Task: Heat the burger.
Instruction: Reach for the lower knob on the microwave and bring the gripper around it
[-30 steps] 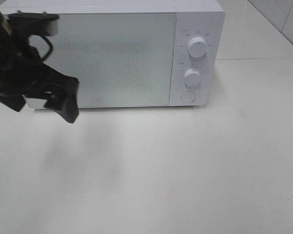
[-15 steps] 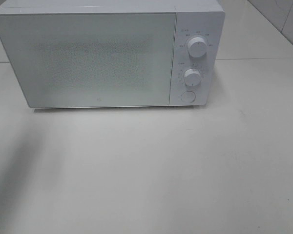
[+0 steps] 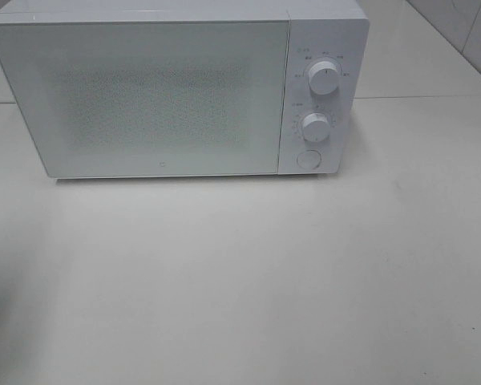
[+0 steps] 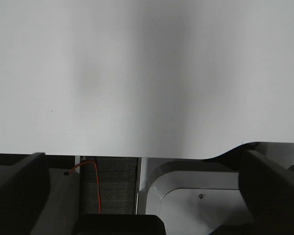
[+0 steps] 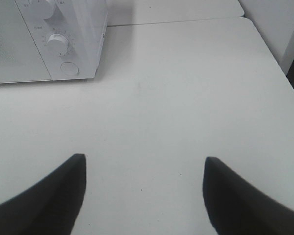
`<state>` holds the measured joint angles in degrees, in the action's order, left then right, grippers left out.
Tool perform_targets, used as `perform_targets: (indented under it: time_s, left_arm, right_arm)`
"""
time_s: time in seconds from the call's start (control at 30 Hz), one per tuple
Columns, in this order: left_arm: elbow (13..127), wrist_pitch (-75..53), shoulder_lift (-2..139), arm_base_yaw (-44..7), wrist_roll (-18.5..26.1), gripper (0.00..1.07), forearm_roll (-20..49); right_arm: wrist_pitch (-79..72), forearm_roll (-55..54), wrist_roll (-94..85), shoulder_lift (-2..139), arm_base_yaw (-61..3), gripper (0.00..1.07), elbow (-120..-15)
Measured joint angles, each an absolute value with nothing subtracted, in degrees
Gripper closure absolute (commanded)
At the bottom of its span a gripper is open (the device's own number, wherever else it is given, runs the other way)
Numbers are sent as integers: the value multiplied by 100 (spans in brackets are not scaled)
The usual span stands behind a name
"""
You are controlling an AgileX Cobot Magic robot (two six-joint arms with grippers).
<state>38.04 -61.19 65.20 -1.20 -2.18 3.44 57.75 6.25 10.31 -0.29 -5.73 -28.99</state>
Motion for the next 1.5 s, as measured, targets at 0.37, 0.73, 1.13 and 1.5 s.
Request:
perform_targets:
  time_s: [0.37, 0.73, 1.13, 1.5]
  left_arm:
    - [3031, -5919, 5443, -120, -138, 6, 315]
    - [2934, -5953, 3839, -120, 0, 6, 275]
    - [2934, -5964, 1822, -120, 0, 6, 355]
    - [2934, -5964, 487, 539, 0, 6, 372]
  right_arm:
    - [5775, 625, 1031, -29, -573, 44, -2899]
    - [5775, 625, 1031, -29, -573, 44, -2899]
    - [5775, 625, 1031, -29, -573, 44, -2899]
    - [5775, 625, 1031, -29, -573, 44, -2899]
